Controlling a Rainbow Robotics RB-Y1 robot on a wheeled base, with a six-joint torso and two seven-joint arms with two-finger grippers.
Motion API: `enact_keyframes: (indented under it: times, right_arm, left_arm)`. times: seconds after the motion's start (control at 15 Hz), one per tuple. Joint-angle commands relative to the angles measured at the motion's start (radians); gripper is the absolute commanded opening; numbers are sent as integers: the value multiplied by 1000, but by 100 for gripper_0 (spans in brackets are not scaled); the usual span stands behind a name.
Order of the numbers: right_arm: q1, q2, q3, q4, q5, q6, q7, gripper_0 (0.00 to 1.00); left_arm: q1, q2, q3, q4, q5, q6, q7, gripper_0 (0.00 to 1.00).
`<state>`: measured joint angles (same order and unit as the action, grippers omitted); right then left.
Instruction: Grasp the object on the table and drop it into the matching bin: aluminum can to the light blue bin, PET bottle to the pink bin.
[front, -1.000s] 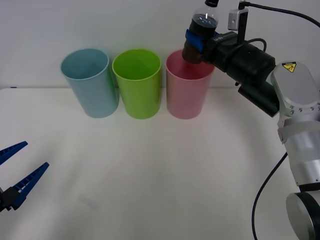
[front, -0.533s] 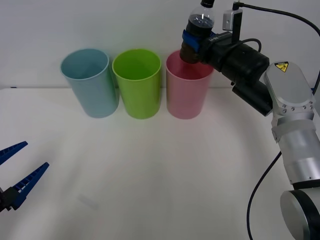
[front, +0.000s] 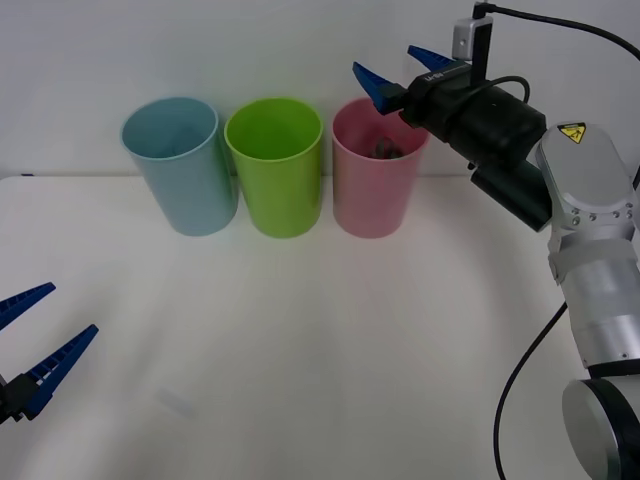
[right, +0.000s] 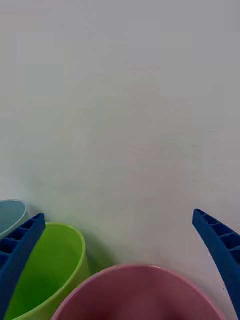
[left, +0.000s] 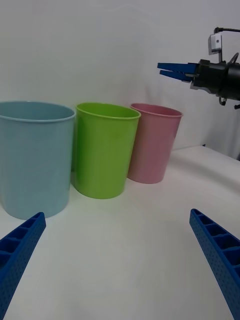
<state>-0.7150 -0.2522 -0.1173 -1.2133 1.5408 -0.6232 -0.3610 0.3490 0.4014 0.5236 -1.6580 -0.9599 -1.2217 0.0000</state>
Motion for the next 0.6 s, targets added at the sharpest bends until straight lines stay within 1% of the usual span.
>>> enact_keyframes:
  times: [0.07,0.13,0.33,0.53,0.6]
  right_arm:
    - [8,-7,-28,-2,-1,-53,1,100]
    - [19,-10,-41,-12,-1,-70,2,100]
    - [91,-35,-41,-100,1,-76,-3,100]
    - [181,-75,-41,-196,-33,-109,-3,100]
    - [227,-95,-39,-238,-56,-124,1,100]
  left_arm:
    - [0,0,0,0,0,0,0,100]
    - [0,0,0,0,0,0,0,100]
    - [0,0,0,0,0,0,0,100]
    - [0,0,0,0,0,0,0,100]
    - [0,0,0,0,0,0,0,100]
